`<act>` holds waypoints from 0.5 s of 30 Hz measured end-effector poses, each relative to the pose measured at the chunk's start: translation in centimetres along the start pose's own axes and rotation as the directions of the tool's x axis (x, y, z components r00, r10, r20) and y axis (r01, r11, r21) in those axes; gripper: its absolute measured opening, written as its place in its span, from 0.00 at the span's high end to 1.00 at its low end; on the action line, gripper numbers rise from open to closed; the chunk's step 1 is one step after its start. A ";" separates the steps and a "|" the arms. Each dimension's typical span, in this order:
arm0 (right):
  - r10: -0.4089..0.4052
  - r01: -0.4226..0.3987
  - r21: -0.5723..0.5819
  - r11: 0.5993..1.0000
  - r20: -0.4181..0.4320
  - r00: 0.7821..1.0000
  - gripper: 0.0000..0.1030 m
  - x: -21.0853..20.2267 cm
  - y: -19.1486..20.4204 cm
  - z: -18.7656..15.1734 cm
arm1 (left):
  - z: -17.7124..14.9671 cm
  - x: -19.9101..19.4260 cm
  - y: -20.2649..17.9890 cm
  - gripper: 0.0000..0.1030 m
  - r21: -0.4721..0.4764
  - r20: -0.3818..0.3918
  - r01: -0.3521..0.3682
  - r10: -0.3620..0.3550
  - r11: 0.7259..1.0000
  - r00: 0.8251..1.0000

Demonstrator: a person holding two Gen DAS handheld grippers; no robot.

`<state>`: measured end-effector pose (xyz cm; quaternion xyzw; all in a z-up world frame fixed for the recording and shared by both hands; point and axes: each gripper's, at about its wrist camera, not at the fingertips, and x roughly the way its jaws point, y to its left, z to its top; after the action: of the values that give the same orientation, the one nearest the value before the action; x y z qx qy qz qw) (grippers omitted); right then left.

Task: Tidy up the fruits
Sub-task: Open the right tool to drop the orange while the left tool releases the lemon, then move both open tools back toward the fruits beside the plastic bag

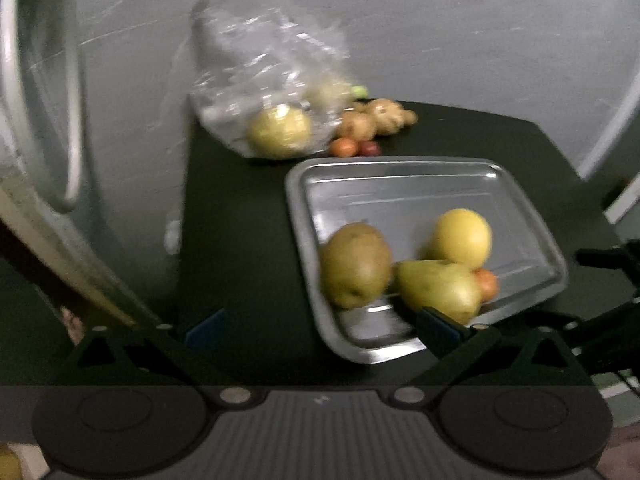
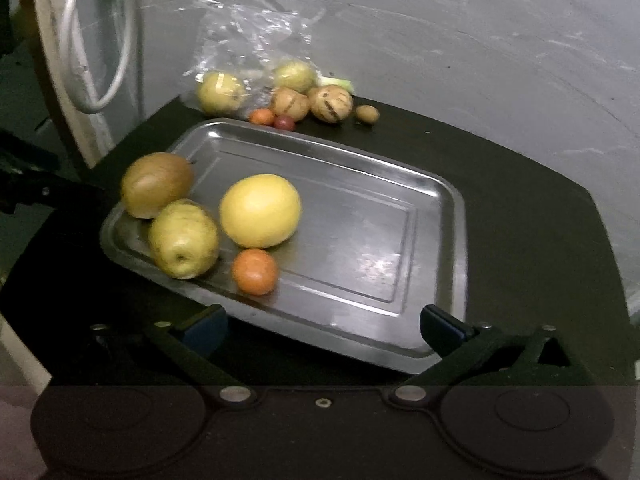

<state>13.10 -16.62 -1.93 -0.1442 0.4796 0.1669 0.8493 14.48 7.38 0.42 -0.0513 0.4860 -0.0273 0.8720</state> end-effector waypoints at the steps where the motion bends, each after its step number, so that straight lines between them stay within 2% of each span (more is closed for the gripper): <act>1: -0.017 0.017 0.005 1.000 0.002 1.000 0.01 0.0 -0.2 0.1 | -0.1 0.1 0.3 0.01 -0.007 -0.005 -0.013 0.013 1.000 1.000; 8: -0.110 0.108 0.053 0.993 0.037 0.993 0.01 0.2 -1.7 0.5 | 0.4 0.9 1.9 0.00 -0.060 -0.022 -0.094 0.093 0.994 0.995; 15: -0.158 0.152 0.070 0.986 0.087 0.984 0.01 0.2 -3.8 1.3 | 1.6 1.4 2.8 0.00 -0.099 -0.024 -0.136 0.134 0.986 0.991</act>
<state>15.78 -19.53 -1.10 -0.1465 0.4323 0.0916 0.8850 16.62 10.09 -0.25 -0.0619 0.4968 0.0560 0.8639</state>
